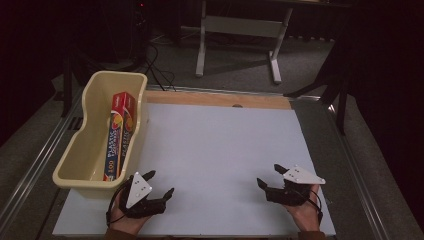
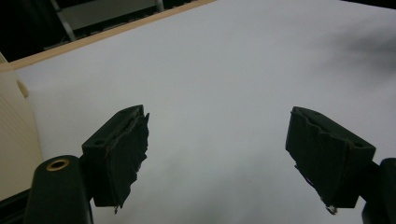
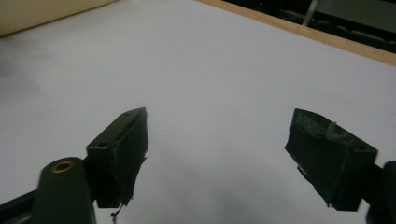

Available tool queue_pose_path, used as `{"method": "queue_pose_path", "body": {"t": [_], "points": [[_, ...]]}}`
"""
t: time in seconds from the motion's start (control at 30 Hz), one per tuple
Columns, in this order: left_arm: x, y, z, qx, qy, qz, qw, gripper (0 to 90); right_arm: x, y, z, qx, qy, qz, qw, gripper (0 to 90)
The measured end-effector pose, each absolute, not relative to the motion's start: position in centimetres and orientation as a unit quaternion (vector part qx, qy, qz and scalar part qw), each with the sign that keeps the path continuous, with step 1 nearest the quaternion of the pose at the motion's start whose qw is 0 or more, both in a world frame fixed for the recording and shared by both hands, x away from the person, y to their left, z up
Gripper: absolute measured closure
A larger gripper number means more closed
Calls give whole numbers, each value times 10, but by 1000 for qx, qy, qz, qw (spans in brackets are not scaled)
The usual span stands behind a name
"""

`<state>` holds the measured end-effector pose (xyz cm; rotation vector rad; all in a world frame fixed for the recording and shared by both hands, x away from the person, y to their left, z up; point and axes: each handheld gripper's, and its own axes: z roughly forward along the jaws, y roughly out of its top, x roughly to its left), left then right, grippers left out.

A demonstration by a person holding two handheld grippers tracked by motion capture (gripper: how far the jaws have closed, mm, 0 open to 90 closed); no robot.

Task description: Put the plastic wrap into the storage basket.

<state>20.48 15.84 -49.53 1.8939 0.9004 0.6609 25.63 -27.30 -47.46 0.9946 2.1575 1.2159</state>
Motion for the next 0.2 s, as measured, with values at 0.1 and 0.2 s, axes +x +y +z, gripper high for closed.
{"method": "queue_pose_path", "body": {"t": [0.1,0.2], "points": [[205,159,-495,767,368,267,453,207,252,-279,-474,352,784,455,233,170],[206,159,-495,766,370,265,454,207,250,-279,-473,343,786,460,230,159]]}}
